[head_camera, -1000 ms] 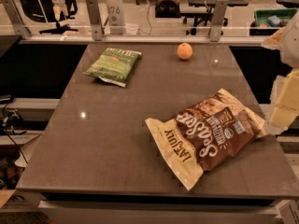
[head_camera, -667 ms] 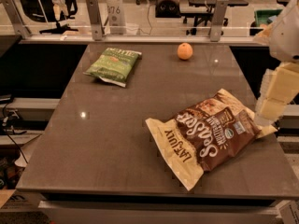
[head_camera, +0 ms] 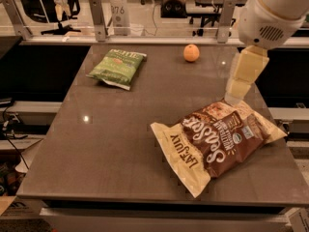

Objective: Pick green jalapeno chip bag

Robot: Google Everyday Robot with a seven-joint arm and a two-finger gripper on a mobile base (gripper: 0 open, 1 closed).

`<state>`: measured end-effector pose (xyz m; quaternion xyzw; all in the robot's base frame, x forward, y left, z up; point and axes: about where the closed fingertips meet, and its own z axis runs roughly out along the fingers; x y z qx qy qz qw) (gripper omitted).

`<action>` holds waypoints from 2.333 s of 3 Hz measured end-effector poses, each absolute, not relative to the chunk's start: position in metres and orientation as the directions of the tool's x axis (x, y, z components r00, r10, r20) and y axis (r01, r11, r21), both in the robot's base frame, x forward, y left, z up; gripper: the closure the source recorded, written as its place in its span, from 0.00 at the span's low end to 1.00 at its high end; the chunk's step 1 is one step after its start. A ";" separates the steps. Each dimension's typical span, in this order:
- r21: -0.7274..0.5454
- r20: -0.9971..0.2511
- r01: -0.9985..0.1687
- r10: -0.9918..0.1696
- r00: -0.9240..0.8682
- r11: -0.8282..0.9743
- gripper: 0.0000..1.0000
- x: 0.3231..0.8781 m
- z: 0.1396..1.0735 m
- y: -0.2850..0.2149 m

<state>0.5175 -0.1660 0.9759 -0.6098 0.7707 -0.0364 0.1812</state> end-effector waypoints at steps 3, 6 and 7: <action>-0.254 -0.371 -0.878 -0.880 -0.298 0.405 0.00 0.602 0.970 -0.093; -0.220 -0.463 -0.829 -0.803 -0.376 0.515 0.00 0.644 0.921 -0.012; -0.211 -0.488 -0.805 -0.773 -0.404 0.554 0.00 0.657 0.908 0.011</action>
Offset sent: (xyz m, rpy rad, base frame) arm 0.1007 0.0736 0.0015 0.1721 -0.0498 -0.1803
